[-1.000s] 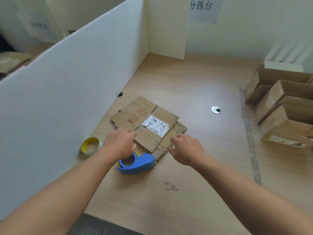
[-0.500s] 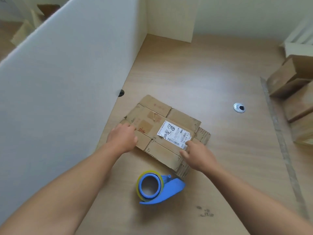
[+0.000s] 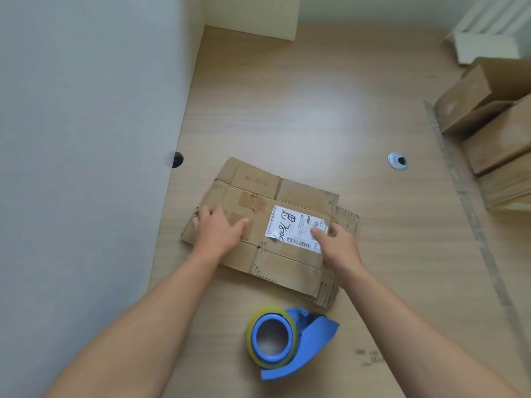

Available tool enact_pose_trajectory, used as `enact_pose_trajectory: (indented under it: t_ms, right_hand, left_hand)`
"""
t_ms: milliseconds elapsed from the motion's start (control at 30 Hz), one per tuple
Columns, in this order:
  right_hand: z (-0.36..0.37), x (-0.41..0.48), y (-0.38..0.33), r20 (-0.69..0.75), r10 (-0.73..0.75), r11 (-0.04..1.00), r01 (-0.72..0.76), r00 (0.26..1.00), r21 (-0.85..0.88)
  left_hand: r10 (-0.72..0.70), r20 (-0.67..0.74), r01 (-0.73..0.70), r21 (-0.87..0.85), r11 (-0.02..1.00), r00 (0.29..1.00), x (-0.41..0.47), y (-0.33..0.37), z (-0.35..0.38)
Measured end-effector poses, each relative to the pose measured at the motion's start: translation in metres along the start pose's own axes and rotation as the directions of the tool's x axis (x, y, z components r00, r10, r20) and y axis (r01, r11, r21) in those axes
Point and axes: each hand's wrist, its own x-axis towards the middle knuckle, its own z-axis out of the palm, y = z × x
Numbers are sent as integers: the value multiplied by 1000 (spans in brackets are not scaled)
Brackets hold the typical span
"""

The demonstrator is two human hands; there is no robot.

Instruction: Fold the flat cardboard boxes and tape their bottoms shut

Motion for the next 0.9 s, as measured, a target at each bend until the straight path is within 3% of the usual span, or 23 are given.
enact_pose_trajectory:
  t_ms: [167, 267, 367, 567, 733, 900]
  right_hand:
    - [-11, -4, 4, -11, -24, 995, 24, 1000, 95]
    - [-25, -6, 4, 14, -67, 960, 61, 998, 275]
    - [-41, -2, 2, 120, -50, 875, -15, 992, 484]
    - [-99, -25, 12, 232, -271, 800, 85, 934, 594]
    - [-168, -47, 37, 225, -384, 699, 124, 895, 704]
    - [-220, -60, 62, 109, -475, 662, 273, 873, 698]
  left_hand:
    - [-33, 36, 36, -104, 994, 999, -13, -4, -6]
    - [-26, 41, 34, -199, 979, 999, -26, -4, -3]
    - [40, -6, -40, -278, 960, 999, -41, 12, -1]
    - [89, -131, -132, -370, 920, 987, -82, 42, 5]
    - [251, -134, -283, -543, 791, 959, -132, 79, 8]
    - [339, -79, -302, -669, 679, 937, -175, 116, 23]
